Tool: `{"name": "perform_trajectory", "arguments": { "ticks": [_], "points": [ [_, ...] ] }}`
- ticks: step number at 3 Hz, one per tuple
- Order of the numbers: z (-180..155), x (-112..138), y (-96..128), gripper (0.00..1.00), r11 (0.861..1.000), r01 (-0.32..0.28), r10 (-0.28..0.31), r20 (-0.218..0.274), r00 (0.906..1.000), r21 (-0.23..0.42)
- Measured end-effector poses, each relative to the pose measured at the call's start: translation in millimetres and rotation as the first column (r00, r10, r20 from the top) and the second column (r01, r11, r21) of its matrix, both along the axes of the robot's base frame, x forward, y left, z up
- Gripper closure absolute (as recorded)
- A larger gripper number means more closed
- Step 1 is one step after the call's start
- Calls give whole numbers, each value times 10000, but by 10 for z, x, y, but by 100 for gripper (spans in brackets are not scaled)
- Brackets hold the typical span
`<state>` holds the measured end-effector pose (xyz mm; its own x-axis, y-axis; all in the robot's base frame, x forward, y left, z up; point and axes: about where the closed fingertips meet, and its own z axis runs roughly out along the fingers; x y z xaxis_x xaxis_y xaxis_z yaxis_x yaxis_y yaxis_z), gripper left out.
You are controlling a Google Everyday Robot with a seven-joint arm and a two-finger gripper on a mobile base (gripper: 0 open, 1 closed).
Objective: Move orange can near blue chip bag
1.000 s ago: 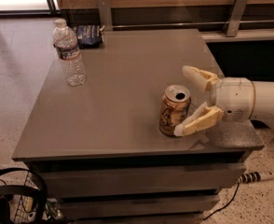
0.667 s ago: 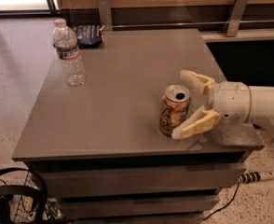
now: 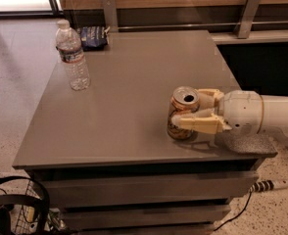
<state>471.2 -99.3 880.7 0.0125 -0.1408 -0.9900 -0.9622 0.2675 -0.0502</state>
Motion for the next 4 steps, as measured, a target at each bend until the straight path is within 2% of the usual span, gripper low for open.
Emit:
{"name": "perform_trajectory", "arguments": {
  "ticks": [1, 2, 3, 4],
  "points": [
    [10, -4, 30, 87, 10000, -55, 55, 16, 10000, -7],
    [17, -7, 48, 100, 10000, -89, 89, 26, 10000, -11],
    [28, 12, 47, 100, 10000, -92, 92, 25, 10000, -12],
    [330, 619, 22, 100, 9999, -138, 138, -108, 9998, -81]
  ]
}}
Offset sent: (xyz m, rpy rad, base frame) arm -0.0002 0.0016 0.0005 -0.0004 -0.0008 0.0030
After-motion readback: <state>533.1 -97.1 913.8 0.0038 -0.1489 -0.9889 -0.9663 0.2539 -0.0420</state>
